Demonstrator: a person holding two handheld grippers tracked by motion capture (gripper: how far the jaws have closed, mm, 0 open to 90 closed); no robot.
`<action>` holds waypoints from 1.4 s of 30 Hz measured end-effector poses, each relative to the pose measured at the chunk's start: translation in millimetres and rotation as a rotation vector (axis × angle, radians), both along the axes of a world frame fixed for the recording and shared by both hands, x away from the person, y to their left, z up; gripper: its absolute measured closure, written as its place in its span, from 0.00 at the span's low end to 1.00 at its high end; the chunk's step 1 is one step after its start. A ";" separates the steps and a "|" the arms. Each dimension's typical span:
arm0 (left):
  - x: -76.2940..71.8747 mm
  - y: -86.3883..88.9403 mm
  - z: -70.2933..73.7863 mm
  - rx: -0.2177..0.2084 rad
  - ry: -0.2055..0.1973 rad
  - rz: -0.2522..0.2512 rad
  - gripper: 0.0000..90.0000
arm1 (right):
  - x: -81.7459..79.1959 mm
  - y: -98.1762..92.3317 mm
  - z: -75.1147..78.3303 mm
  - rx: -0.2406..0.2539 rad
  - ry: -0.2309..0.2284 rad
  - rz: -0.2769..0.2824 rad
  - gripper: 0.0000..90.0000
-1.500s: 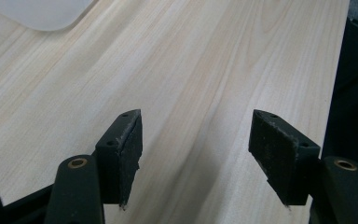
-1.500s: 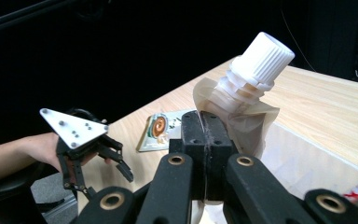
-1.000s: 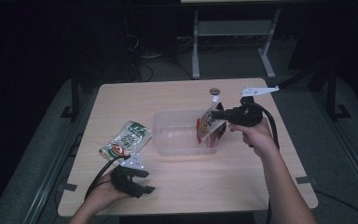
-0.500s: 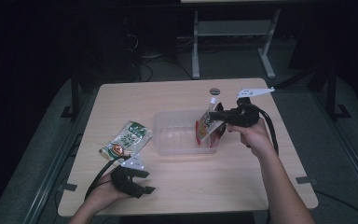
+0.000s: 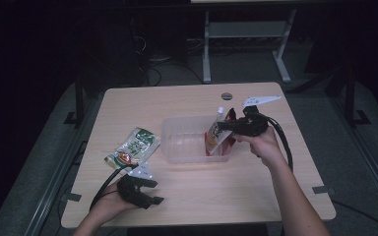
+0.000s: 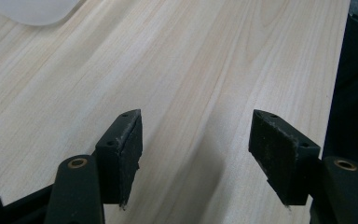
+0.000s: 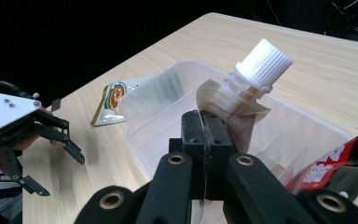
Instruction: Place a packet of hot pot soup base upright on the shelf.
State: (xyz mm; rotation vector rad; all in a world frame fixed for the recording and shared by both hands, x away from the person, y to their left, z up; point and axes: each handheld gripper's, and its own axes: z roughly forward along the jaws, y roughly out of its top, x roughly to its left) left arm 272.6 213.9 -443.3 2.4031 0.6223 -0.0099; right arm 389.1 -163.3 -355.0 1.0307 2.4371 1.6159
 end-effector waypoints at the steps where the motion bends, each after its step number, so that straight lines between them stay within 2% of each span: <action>1: 0.0 -0.2 0.0 -0.001 0.000 0.000 0.39 | 0.2 0.2 -0.5 -0.003 -0.001 -0.001 1.00; 20: 0.4 -0.1 -0.2 0.010 0.001 -0.010 0.39 | 0.5 12.2 -7.2 -0.051 -0.002 -0.005 0.99; 25: 0.2 -0.5 -0.4 0.001 0.003 -0.003 0.39 | 0.8 14.6 -8.6 -0.058 0.004 0.004 0.95; 29: 0.2 -0.3 -0.4 0.001 0.003 -0.003 0.39 | 0.2 14.5 -7.5 -0.049 -0.002 0.012 0.90; 32: 0.4 0.1 0.3 0.001 0.000 -0.002 0.39 | -2.3 13.5 -5.4 -0.055 -0.001 0.010 0.81; 36: 1.4 1.6 0.6 0.009 -0.007 -0.011 0.39 | -11.5 10.6 3.2 -0.091 -0.044 -0.009 0.63; 39: 1.0 2.0 0.3 -0.001 -0.004 0.003 0.39 | -19.0 7.6 8.5 -0.098 -0.056 -0.021 0.56; 42: 1.2 2.8 1.1 0.002 -0.007 0.000 0.39 | -27.5 4.0 9.7 -0.101 -0.069 -0.026 0.54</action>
